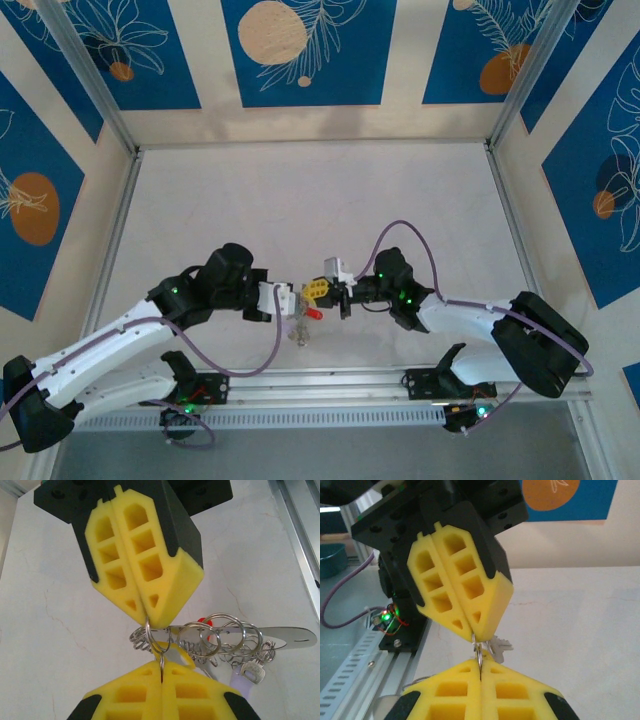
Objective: Put the keys on the keyring
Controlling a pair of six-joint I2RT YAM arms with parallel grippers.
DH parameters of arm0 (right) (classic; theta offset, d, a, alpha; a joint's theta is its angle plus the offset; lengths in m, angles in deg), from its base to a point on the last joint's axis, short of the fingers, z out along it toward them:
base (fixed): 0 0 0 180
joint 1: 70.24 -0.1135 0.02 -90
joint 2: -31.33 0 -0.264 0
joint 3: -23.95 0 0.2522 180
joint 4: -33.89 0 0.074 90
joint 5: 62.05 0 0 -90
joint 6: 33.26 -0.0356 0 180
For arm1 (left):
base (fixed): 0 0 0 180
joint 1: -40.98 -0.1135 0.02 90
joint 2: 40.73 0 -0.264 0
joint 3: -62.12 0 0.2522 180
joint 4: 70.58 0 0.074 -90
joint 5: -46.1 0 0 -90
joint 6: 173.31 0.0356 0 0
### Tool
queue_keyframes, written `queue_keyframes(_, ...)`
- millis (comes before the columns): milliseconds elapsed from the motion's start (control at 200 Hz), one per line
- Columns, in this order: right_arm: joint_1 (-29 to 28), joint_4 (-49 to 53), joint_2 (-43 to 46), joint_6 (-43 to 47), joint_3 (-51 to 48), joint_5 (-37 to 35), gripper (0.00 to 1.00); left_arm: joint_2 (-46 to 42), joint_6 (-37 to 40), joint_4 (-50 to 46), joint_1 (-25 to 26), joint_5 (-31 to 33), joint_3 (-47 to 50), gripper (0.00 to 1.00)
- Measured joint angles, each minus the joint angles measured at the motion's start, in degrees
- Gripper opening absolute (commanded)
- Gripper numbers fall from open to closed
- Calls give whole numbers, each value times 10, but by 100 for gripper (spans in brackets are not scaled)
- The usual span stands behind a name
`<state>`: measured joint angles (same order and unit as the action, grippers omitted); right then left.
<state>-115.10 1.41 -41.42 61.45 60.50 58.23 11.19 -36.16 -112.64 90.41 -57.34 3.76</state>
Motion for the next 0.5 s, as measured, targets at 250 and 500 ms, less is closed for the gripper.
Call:
queue_keyframes(250, 9, 99, 37, 79, 11, 19, 11, -1, 15, 0, 4, -15, -4, 0)
queue_keyframes(500, 24, 176, 54, 114, 21, 30, 28, 1, 37, -32, 4, -15, -30, 0)
